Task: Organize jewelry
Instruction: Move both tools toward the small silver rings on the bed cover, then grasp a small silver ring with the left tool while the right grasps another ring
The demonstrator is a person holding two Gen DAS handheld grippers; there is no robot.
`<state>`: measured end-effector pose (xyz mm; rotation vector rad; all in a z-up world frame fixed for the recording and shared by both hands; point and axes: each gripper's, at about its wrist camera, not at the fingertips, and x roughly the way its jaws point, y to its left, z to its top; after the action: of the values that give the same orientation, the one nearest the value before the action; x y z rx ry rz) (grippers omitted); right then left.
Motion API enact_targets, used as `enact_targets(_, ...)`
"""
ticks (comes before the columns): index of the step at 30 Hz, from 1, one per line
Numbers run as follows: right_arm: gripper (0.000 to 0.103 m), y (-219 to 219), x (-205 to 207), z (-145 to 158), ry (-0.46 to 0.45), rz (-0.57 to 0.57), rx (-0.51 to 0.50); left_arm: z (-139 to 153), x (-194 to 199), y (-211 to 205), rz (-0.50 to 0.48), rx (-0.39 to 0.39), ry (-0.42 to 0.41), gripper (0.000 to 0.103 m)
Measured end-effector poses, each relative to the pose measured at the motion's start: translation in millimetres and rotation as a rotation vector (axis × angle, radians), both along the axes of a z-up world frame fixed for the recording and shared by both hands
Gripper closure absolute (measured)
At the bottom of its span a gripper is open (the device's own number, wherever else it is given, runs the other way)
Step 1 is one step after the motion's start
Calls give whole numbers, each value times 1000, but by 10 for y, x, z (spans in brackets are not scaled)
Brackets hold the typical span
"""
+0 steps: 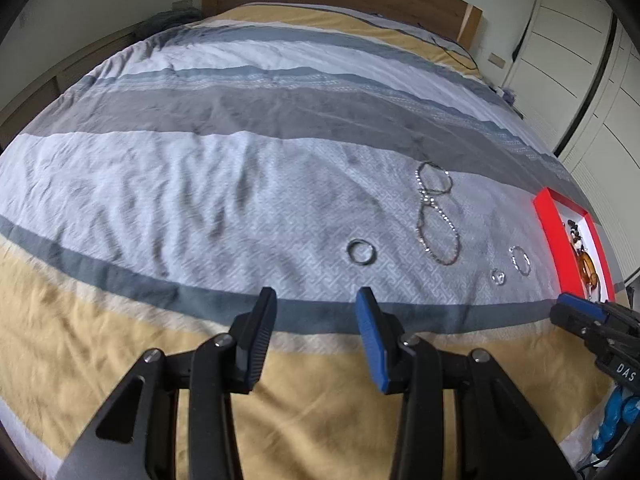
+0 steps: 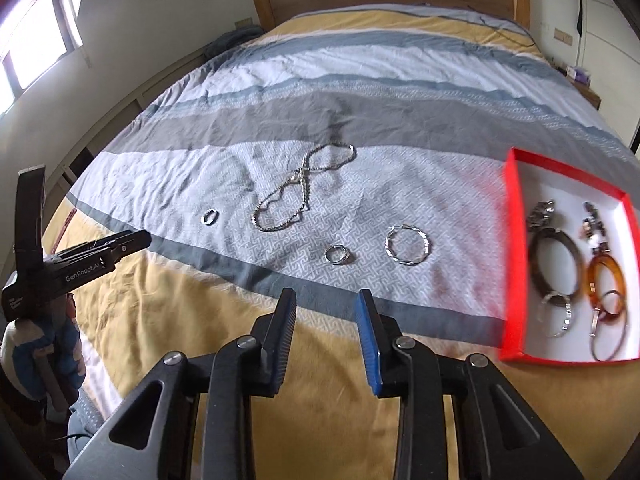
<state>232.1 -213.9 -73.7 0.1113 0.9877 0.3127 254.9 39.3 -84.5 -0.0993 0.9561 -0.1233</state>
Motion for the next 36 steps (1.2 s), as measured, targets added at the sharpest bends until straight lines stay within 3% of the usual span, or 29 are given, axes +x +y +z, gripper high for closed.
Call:
enact_targets(8, 72, 94, 392, -386, 43, 5, -5, -265, 392, -212, -43, 9, 31, 64)
enact_targets(15, 76, 165, 606, -549, 49, -9, -21, -367, 562, -282, -65, 33, 27, 65)
enact_targets(16, 81, 175, 625, -561, 50, -9, -20, -378, 570, -288, -66, 32, 27, 71)
enact_targets(19, 82, 223, 653, -580, 48, 1, -36, -404, 564, -312, -83, 33, 23, 84)
enact_targets(27, 83, 196, 577, -480, 20, 1, -23, -287, 440, -335, -88, 56, -4, 84)
enact_targets(36, 83, 24, 262, -75, -42, -26, -19, 138, 158, -585, -108, 122, -78, 84)
